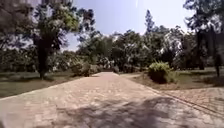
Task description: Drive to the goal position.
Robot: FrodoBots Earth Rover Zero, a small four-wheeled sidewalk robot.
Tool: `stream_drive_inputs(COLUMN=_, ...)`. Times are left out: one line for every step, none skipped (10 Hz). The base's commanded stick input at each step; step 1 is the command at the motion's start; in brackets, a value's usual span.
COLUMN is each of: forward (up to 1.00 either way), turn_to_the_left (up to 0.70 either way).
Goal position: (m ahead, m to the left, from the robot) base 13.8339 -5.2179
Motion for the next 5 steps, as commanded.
stream_drive_inputs(forward=0.5, turn_to_the_left=0.0)
stream_drive_inputs(forward=0.5, turn_to_the_left=0.0)
stream_drive_inputs(forward=0.5, turn_to_the_left=0.0)
stream_drive_inputs(forward=0.5, turn_to_the_left=0.0)
stream_drive_inputs(forward=0.5, turn_to_the_left=0.0)
